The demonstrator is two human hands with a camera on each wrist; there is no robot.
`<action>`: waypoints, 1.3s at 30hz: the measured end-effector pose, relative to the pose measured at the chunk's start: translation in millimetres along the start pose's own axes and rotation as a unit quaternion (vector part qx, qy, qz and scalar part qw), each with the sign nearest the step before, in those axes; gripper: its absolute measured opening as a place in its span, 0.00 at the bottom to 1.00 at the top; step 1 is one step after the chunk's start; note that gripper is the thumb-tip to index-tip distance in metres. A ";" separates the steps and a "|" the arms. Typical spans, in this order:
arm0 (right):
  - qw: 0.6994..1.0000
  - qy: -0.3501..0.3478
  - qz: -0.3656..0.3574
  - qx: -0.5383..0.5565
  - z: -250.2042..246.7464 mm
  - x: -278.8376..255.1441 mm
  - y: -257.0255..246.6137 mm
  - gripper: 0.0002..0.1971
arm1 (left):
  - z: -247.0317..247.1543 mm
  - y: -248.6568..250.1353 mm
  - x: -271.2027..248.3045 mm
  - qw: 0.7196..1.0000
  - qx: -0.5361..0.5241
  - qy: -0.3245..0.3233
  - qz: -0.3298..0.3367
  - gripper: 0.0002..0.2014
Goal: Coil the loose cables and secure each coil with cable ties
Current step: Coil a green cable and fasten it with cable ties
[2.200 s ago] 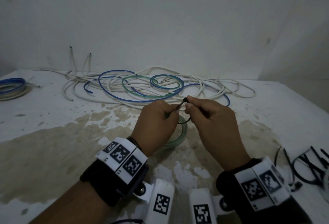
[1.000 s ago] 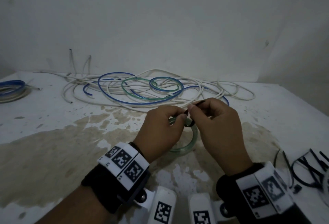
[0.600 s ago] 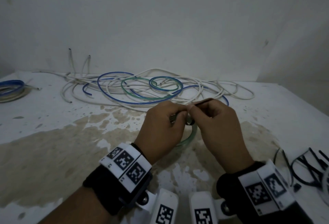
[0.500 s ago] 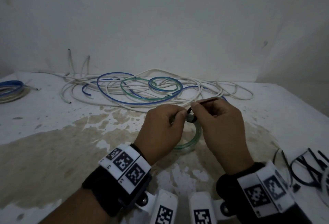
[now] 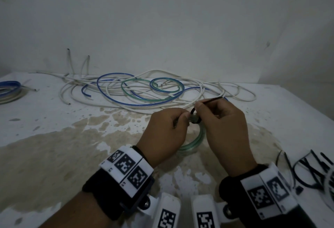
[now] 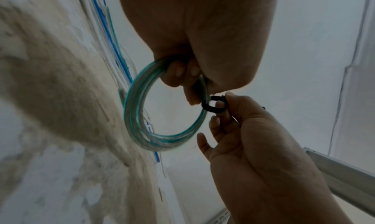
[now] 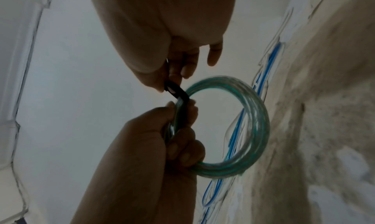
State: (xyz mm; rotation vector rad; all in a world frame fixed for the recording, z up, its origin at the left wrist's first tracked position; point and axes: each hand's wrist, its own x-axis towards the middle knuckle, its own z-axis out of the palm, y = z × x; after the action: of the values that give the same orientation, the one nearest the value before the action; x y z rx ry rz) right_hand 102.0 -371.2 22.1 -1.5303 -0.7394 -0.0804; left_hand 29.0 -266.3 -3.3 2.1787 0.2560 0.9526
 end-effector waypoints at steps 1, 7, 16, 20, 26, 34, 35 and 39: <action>1.000 0.002 -0.008 0.001 1.5 -0.9 -0.4 0.07 | -1.5 1.3 0.2 1.000 0.000 -0.002 0.000 0.18; 0.997 -0.074 0.017 -0.020 1.5 -0.4 1.6 0.06 | -3.9 -5.8 -2.3 0.996 0.048 0.025 0.065 0.14; 0.998 -0.047 0.001 -0.045 -3.3 2.2 4.7 0.07 | -2.3 2.2 -1.8 1.000 -0.025 -0.004 -0.013 0.12; 0.997 -0.038 -0.019 -0.060 -1.1 0.0 3.3 0.08 | -3.3 2.6 -2.4 0.999 -0.049 -0.013 -0.005 0.12; 0.993 -0.031 -0.055 -0.096 -3.8 -0.1 3.5 0.11 | -4.1 5.4 -3.2 0.998 -0.048 -0.036 0.009 0.09; 0.988 -0.072 -0.106 -0.089 -5.7 2.9 6.7 0.10 | -3.8 3.1 -3.0 0.996 -0.084 -0.014 -0.024 0.05; 0.981 -0.063 -0.146 -0.112 -7.2 4.6 7.0 0.09 | -4.7 2.5 -2.6 0.995 -0.090 -0.012 -0.029 0.06; 0.960 0.014 -0.242 -0.142 -16.5 10.4 5.0 0.09 | -6.0 3.5 1.0 0.993 -0.105 -0.014 -0.047 0.10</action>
State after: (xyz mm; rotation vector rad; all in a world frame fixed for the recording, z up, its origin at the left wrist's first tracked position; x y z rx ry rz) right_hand 118.9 -381.8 24.8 -1.5814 -1.1036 -0.5948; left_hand 25.1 -265.1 2.4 1.9694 0.2309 0.8556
